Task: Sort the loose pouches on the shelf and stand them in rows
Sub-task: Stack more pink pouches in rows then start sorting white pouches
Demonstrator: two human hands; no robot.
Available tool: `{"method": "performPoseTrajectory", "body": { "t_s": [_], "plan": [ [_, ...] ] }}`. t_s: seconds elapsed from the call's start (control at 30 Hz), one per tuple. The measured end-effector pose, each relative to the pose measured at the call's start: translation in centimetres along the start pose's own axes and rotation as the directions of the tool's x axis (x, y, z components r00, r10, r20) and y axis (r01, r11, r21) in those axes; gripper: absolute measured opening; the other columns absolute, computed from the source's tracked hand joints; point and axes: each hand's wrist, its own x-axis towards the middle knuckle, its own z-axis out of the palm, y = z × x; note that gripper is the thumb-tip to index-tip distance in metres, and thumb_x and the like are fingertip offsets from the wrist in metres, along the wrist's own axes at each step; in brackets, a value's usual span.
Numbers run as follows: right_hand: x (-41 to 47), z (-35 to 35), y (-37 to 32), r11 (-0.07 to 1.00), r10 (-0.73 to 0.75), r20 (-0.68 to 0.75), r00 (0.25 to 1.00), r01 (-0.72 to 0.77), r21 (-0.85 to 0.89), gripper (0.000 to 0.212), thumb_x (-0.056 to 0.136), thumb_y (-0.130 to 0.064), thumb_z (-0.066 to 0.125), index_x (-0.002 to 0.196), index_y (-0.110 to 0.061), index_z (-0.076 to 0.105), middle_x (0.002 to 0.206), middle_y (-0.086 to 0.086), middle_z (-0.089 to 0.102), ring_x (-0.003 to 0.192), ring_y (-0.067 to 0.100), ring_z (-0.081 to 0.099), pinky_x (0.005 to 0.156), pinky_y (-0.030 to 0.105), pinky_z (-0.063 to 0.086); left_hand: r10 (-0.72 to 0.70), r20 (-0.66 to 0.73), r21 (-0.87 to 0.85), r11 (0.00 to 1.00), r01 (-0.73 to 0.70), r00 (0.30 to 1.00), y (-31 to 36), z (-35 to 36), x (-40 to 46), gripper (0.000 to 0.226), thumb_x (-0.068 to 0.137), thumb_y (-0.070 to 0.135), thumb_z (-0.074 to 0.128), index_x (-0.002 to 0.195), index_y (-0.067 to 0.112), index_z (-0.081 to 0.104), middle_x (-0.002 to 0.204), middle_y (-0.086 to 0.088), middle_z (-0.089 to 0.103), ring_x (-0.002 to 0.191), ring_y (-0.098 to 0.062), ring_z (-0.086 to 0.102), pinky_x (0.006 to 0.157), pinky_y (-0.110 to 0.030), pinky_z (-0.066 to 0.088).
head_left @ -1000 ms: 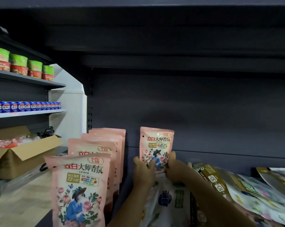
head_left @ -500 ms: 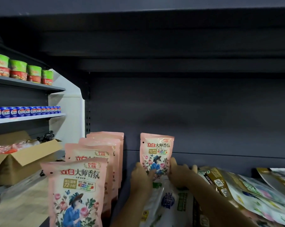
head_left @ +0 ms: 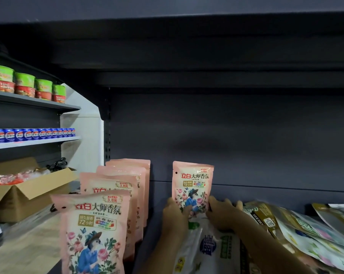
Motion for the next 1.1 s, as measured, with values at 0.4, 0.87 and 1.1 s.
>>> {"method": "performPoseTrajectory", "body": {
  "t_s": [0.4,0.87,1.1],
  "plan": [
    [1.0,0.7,0.2,0.999,0.041,-0.075,0.996,-0.041,0.01,0.03,0.096,-0.025,0.038,0.123,-0.015,0.046,0.127,0.006,0.056,0.123,0.025,0.046,0.108,0.049,0.022,-0.007,-0.019,0.048,0.999,0.007,1.0,0.6,-0.8,-1.0,0.052,0.089,0.032,0.06,0.125,0.001,0.039,0.131,-0.014,0.043,0.116,-0.025,0.051,0.086,-0.029,0.044],
    [-5.0,-2.7,2.3,0.991,0.082,-0.265,0.961,-0.052,0.119,0.03,0.094,-0.027,0.04,0.098,-0.009,0.064,0.098,0.012,0.064,0.085,0.025,0.057,0.079,0.037,0.049,-0.126,0.163,0.108,0.988,0.11,0.979,3.7,-0.9,-5.5,0.069,0.083,0.045,0.062,0.133,0.005,0.035,0.131,-0.01,0.054,0.117,-0.028,0.055,0.091,-0.032,0.048],
    [-9.6,-3.5,3.1,0.997,-0.009,-0.21,0.978,0.025,0.077,0.032,0.094,-0.03,0.038,0.093,-0.012,0.063,0.101,0.012,0.066,0.083,0.024,0.053,0.074,0.032,0.042,-0.251,0.239,-0.022,0.964,0.263,0.938,3.8,-2.0,-6.8,0.066,0.067,0.033,0.082,0.12,0.002,0.056,0.119,-0.009,0.064,0.103,-0.023,0.064,0.077,-0.024,0.049]
  ]
}}
